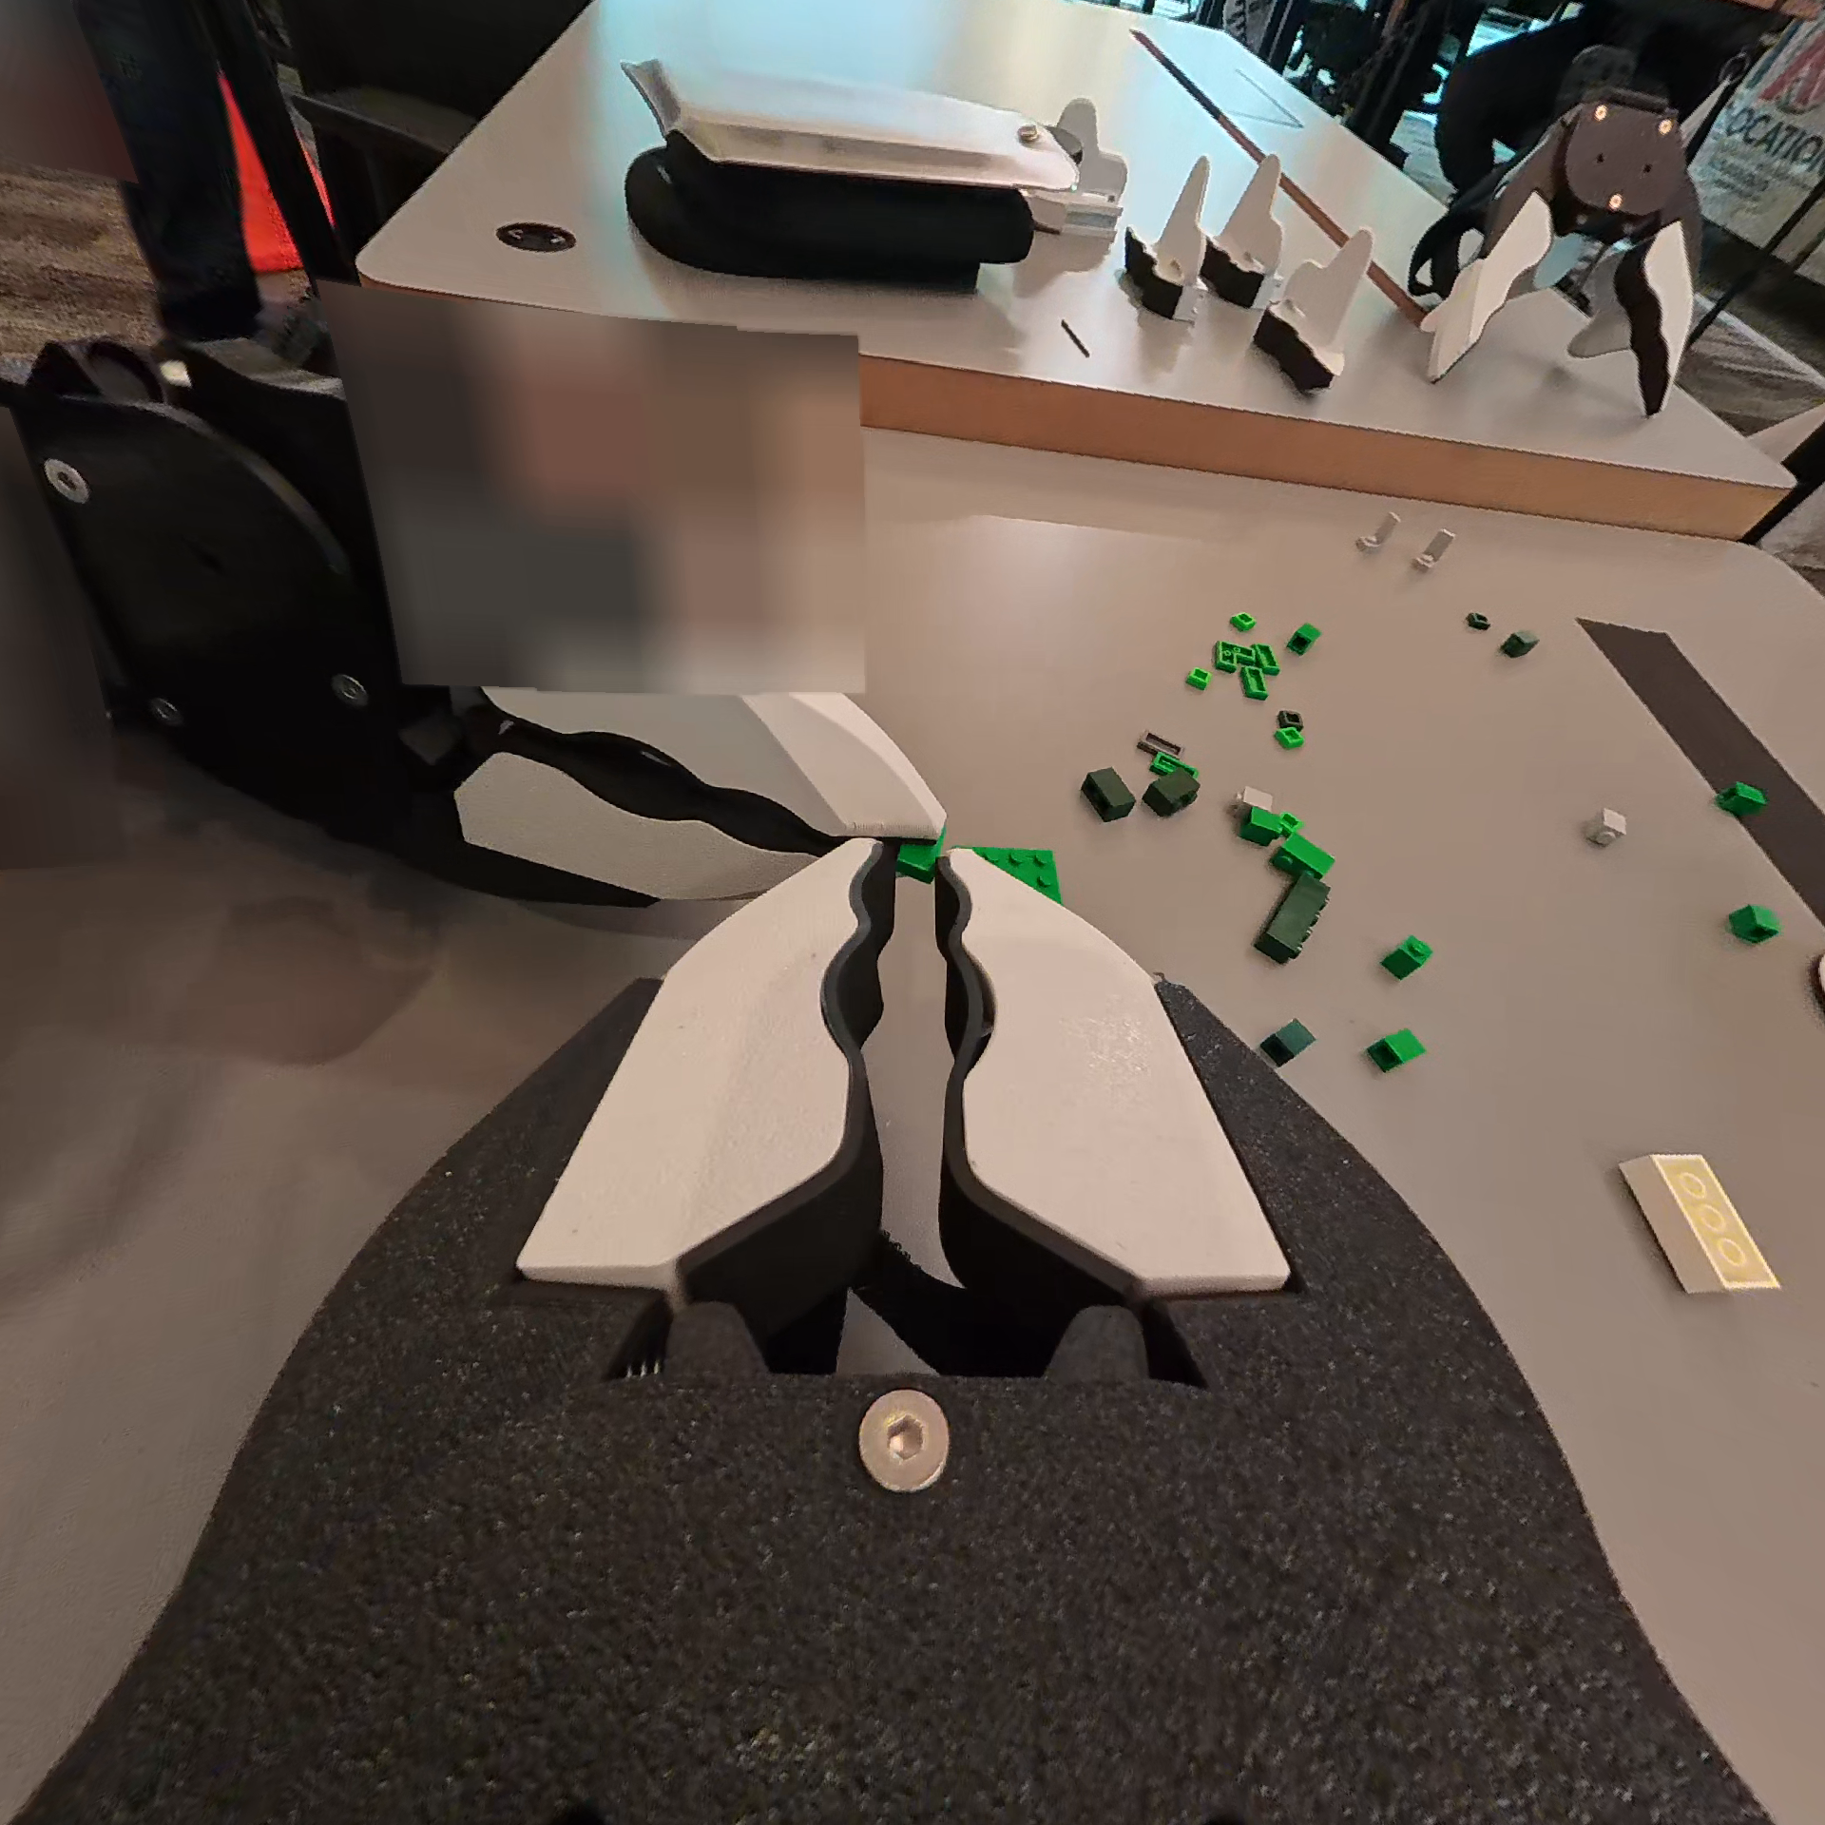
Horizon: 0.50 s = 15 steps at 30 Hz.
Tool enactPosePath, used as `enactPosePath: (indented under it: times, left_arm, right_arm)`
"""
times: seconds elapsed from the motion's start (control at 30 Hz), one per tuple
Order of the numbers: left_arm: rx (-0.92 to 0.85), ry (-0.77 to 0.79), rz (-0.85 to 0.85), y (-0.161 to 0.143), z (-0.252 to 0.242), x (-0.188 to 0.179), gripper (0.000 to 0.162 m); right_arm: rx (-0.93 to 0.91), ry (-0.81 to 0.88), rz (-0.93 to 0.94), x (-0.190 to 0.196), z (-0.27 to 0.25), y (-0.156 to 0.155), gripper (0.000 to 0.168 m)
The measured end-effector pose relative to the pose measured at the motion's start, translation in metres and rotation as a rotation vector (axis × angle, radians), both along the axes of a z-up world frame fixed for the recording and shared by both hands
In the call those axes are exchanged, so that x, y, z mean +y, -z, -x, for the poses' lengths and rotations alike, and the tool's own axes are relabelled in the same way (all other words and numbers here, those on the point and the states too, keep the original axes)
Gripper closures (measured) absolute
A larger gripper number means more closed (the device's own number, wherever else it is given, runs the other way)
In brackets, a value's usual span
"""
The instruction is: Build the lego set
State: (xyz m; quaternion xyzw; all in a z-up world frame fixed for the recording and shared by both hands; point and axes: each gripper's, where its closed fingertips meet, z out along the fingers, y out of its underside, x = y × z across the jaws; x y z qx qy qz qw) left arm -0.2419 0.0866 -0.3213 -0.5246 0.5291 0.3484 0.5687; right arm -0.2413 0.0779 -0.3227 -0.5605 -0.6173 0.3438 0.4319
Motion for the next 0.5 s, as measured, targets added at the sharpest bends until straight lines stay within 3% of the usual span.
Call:
enactPosePath:
  times: [0.27,0.5]
  left_arm:
    - [-0.093,0.021,0.027,-0.002,-0.004,0.000,0.159]
    - [-0.197,-0.024,0.136,0.008,0.006,0.004,0.145]
  right_arm:
    - [0.046,-0.016,-0.003,0.000,-0.003,-0.003,0.162]
    - [0.048,-0.025,-0.035,0.002,-0.011,0.001,0.161]
